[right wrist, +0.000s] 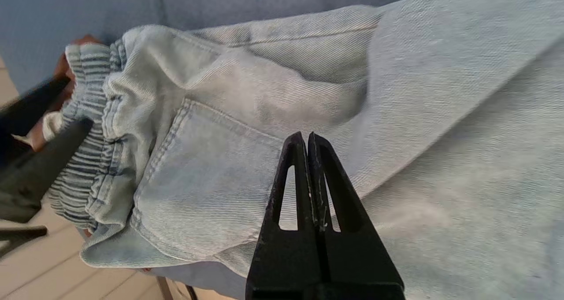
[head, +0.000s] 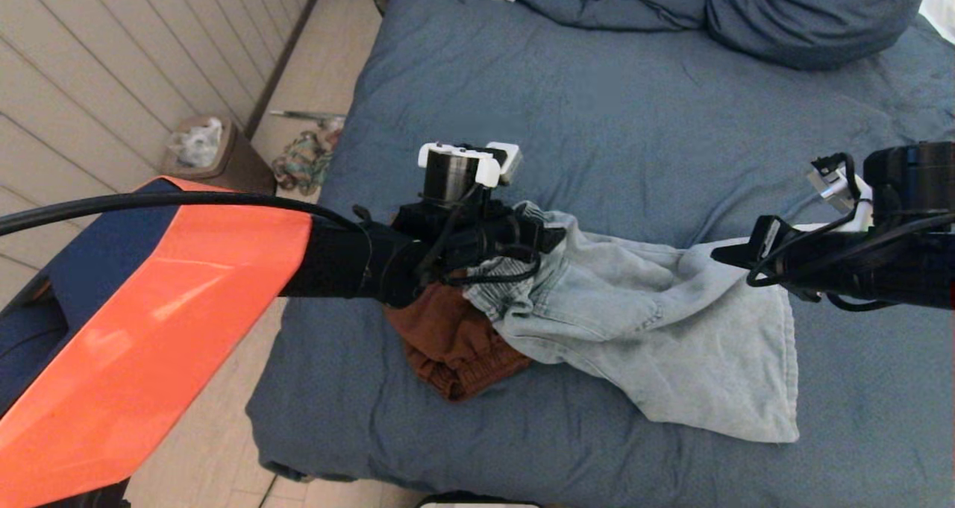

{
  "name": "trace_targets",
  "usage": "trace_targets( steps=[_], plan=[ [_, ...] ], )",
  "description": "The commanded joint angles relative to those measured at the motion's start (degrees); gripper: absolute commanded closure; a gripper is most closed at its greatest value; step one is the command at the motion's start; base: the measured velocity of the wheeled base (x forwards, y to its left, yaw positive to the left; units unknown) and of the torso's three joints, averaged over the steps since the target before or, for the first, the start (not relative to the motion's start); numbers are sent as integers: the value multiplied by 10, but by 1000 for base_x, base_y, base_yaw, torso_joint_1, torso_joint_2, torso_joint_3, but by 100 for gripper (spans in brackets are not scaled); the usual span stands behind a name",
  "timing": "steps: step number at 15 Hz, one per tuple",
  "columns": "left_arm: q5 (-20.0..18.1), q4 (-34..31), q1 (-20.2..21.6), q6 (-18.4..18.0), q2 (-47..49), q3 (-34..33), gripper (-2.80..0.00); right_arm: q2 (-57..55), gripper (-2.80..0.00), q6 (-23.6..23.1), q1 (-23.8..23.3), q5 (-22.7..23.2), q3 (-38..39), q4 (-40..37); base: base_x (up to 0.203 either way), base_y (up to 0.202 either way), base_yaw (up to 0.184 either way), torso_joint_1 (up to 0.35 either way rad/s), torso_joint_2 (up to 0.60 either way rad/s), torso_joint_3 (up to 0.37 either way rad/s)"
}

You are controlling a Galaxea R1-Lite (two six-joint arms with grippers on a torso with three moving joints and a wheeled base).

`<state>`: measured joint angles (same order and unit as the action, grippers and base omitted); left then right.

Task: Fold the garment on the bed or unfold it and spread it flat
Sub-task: Fold the blue shorts

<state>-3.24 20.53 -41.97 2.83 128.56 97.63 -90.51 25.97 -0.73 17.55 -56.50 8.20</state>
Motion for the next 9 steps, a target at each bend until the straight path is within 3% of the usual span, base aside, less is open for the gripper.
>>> trace_targets(
  steps=[1, 6, 7, 9],
  plan=[
    [0, 1, 1, 1, 2, -7, -280, -2, 0, 0, 1, 1, 2, 0, 0, 0, 0, 0, 0, 0],
    [0, 13, -29, 1, 7, -32, -280, -5, 0, -2, 1, 0, 5, 1, 0, 0, 0, 0, 0, 0],
    [1, 20, -29, 1, 11, -31, 0, -8, 0, -2, 0, 0, 4, 1, 0, 0, 0, 0, 0, 0],
    [0, 20, -29, 1, 11, -27, 0, -10, 0, -2, 2, 0, 5, 1, 0, 0, 0, 0, 0, 0]
  ],
)
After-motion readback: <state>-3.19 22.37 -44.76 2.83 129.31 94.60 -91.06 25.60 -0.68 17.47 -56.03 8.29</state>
